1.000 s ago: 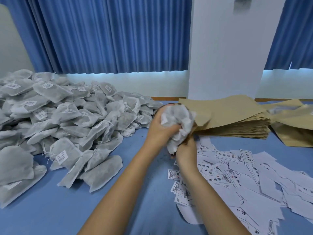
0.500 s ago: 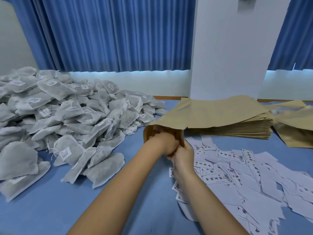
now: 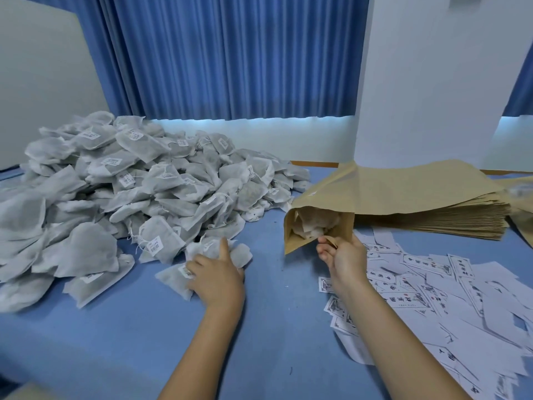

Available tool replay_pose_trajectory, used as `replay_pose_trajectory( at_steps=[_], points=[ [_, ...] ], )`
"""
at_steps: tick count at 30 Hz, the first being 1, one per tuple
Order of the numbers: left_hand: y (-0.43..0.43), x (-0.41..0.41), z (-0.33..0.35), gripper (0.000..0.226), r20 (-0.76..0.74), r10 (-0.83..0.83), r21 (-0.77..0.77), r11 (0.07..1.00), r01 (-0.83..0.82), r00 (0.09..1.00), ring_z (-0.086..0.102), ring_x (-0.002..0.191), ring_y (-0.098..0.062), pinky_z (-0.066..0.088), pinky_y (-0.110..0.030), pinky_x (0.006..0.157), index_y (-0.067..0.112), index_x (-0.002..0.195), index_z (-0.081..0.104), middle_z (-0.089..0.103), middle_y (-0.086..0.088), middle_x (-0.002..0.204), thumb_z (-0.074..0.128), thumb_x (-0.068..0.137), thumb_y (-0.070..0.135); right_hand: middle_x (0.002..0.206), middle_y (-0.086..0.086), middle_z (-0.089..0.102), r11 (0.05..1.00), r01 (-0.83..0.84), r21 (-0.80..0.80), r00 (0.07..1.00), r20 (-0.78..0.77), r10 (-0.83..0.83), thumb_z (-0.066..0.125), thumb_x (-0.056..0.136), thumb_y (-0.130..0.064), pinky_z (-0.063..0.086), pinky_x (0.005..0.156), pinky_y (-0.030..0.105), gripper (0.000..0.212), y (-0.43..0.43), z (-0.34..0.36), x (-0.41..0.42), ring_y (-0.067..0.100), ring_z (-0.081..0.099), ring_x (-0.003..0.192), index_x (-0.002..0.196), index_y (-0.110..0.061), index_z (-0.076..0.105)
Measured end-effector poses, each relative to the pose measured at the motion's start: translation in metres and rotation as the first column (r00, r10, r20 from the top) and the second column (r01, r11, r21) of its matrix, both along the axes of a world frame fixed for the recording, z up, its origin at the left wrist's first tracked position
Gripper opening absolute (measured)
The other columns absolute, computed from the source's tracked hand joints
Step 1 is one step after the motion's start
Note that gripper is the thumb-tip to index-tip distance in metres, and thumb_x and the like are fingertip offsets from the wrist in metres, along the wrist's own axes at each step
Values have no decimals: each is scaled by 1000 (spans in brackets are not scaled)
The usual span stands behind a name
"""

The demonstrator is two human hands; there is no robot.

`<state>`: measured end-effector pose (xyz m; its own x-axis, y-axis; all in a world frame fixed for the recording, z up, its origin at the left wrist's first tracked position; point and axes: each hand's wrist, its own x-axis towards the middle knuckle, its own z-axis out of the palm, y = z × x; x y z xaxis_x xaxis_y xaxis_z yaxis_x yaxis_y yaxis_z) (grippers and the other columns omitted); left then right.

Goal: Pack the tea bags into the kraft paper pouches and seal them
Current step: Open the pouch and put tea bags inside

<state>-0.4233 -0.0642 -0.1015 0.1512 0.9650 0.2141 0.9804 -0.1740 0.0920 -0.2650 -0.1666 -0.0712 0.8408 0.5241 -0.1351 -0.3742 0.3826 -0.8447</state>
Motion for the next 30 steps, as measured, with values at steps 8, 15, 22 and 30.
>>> replay_pose_trajectory(
  at_steps=[8,15,22,30],
  points=[
    [-2,15,4,53,-174,-68,150,984,95,982,4,142,-43,22,-70,102,27,126,31,6,-19,154,61,85,44,62,11,59,1000,25,3,999,-28,-25,29,96,6,40,38,19,35,-1,0,1,13,52,37,90,-14,57],
    [3,14,-7,65,-87,-186,151,969,198,979,40,118,-26,42,-33,83,18,132,29,43,-11,125,57,83,50,62,11,59,1000,29,-2,999,-16,-29,28,97,5,41,38,20,36,-1,-1,2,13,52,38,88,-14,58],
    [-7,20,13,52,68,-337,144,935,325,939,38,109,-25,34,-25,63,25,125,47,50,-4,116,64,78,38,64,11,59,1000,24,7,999,-26,-24,29,98,3,41,39,20,35,-2,1,-2,14,52,40,93,-16,57],
    [-61,24,79,38,504,-515,97,831,548,693,56,75,-18,36,-28,53,21,73,48,57,5,73,47,65,58,60,8,58,999,33,-28,999,-6,-33,33,95,5,39,39,19,31,0,0,-3,13,52,40,87,-14,56]
  ],
)
